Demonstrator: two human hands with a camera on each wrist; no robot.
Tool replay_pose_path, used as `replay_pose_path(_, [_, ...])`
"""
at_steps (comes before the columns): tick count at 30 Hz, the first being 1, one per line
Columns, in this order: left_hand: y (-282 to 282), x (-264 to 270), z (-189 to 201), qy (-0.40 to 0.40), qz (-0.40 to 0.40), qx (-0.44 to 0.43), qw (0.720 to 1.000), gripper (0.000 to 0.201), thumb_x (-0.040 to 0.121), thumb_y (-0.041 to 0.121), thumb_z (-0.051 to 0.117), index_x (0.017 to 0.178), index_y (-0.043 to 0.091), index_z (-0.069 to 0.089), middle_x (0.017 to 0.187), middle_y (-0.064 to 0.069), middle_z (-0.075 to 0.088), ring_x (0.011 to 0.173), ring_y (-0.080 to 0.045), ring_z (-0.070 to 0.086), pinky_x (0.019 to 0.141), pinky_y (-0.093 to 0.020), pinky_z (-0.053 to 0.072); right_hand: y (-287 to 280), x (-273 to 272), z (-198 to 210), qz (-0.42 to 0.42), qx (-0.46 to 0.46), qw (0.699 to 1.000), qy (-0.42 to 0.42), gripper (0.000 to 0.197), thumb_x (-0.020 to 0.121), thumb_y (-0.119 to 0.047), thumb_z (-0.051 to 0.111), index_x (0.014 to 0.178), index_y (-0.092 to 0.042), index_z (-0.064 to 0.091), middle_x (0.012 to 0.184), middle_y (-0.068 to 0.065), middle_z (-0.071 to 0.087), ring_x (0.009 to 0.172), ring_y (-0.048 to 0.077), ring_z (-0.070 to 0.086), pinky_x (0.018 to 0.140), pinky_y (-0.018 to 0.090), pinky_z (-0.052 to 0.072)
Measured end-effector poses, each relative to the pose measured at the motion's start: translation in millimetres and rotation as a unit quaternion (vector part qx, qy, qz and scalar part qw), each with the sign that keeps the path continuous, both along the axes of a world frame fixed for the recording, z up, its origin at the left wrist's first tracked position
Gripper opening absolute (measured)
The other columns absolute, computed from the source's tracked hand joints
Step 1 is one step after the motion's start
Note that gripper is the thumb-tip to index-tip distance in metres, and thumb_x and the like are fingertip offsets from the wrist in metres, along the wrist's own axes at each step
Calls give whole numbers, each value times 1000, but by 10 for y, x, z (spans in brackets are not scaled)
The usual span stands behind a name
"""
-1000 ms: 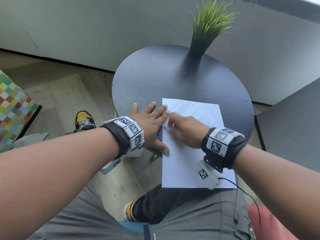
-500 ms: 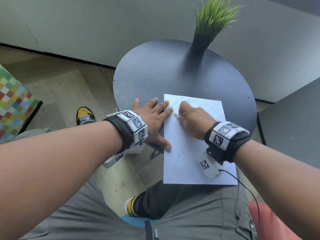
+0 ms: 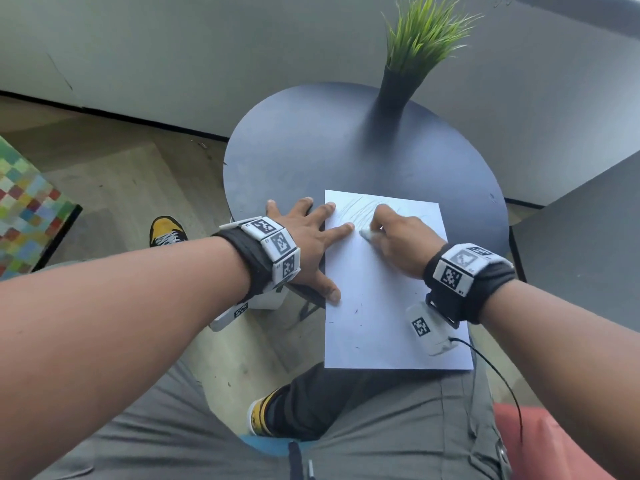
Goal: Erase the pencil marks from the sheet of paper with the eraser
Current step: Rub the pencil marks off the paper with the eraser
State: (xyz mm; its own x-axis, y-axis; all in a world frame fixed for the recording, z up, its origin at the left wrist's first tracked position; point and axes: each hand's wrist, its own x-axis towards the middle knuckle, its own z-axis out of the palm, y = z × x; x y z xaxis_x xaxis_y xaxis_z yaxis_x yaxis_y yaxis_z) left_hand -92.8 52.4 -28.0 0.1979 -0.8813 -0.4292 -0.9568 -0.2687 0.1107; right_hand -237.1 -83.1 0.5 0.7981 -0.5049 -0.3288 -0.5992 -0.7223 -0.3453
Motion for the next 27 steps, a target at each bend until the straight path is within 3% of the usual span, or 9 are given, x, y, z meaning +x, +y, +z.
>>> replay_pose_path(5, [-16,-19,45,-7,-5,6,1000,127,51,99,54,153,48,-1,165,3,-2,150,-34,0,103,-79,21,352,-107,-8,138,33,989,49,30,100,-44,42,110,-16,44,90,11,61,80,32,55,71,37,44])
replay_pose_path(7, [-17,-25,56,-12,-5,4,1000,127,51,99,54,153,48,-1,164,2,0,148,-34,3,102,-79,23,84,-40,-21,49,18,998,39,28,98,-47,44,106,-20,45,94,9,62,84,31,54,74,36,44])
replay_pose_path(9, [-8,-30,61,-19,-4,3,1000,127,51,99,53,154,47,0,163,2,2,147,-33,5,101,-78,24,-48,-13,-39,-24,-10,1000,12,27,98,-44,43,104,-18,42,97,16,63,86,34,55,78,40,47])
replay_pose_path(12, [-13,-26,58,-16,-5,7,1000,128,50,99,54,154,47,0,164,2,0,148,-34,2,102,-79,23,293,-78,-26,88,3,995,55,26,102,-39,37,113,-15,39,94,18,61,79,33,54,72,40,45])
replay_pose_path(14, [-15,-25,62,-15,-7,8,1000,128,50,99,53,153,47,-1,164,2,-1,148,-34,1,102,-78,23,380,-142,7,133,28,988,66,26,101,-42,40,107,-16,41,89,14,59,78,32,54,71,39,45])
replay_pose_path(18, [-14,-29,46,-23,-7,6,1000,129,49,101,50,154,47,-2,163,4,0,148,-33,2,102,-77,24,-111,-103,40,-51,-10,998,24,28,99,-43,44,100,-15,43,89,13,60,86,35,56,76,39,48])
replay_pose_path(21, [-8,-31,53,-22,-7,11,1000,128,50,100,52,153,47,-2,163,4,-2,148,-33,0,102,-78,23,205,-130,31,60,11,995,74,27,101,-39,39,109,-13,41,93,16,59,82,33,54,71,38,44])
replay_pose_path(23, [-17,-35,63,-23,-9,11,1000,128,50,100,53,153,48,-2,163,3,-2,148,-33,0,102,-78,24,331,-175,22,128,42,986,94,29,100,-40,40,112,-14,42,97,16,61,86,33,56,75,39,45])
replay_pose_path(27, [-38,-36,77,-27,-15,9,999,123,50,101,50,151,53,-3,163,1,1,147,-34,4,99,-73,30,-175,-97,0,-55,2,998,35,29,97,-47,46,102,-18,45,97,12,62,89,33,56,81,38,47])
